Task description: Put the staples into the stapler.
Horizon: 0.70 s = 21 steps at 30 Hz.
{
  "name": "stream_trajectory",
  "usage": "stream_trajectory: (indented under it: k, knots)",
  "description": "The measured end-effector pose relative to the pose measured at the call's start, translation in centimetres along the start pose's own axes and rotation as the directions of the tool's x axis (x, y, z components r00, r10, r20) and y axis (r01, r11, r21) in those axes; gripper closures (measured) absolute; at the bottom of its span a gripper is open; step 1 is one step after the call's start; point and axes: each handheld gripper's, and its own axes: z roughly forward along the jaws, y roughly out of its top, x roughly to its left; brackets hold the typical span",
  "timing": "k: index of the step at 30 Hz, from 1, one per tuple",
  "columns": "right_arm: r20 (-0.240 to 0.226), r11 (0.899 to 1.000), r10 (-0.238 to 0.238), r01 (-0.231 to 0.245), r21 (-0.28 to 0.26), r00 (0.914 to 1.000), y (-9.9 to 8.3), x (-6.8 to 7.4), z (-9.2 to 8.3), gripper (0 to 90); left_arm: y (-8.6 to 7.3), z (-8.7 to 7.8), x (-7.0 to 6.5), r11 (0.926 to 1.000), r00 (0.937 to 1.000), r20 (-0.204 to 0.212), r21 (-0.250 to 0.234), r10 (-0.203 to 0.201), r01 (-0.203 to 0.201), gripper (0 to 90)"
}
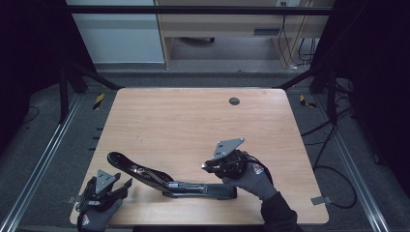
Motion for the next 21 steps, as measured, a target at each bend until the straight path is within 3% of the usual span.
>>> stream_trajectory:
  k: [21]
  knots:
    - [-0.073,0.999,-0.041,0.044,0.032,0.9965,0.3,0.9,2.0,78.2,0.0,0.0,0.0,1.0000,1.0000,0.001,-0.003,0.001,-0.001,48.4]
